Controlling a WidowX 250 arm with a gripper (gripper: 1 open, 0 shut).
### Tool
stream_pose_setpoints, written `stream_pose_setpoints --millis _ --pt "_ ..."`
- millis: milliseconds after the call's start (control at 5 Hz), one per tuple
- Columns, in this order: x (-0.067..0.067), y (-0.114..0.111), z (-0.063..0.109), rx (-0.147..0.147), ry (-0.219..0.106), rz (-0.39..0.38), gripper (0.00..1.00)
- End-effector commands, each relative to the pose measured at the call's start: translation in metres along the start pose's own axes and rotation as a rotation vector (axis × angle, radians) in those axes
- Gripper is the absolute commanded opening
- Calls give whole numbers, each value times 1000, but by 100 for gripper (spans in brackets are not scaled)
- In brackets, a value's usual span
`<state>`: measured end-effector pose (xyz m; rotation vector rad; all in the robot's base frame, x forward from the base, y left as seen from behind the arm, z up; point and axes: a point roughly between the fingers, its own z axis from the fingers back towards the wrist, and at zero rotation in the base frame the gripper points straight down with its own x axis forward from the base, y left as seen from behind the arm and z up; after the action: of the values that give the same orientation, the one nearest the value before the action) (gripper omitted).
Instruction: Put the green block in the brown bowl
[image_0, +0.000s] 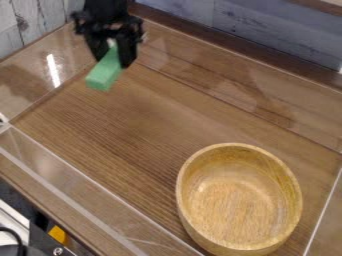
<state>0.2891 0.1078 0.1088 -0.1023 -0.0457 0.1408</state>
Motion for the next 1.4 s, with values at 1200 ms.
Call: stream_pose_setpoints --millis 1200 --pt "-88 -189 -40 -2 49 -217 0"
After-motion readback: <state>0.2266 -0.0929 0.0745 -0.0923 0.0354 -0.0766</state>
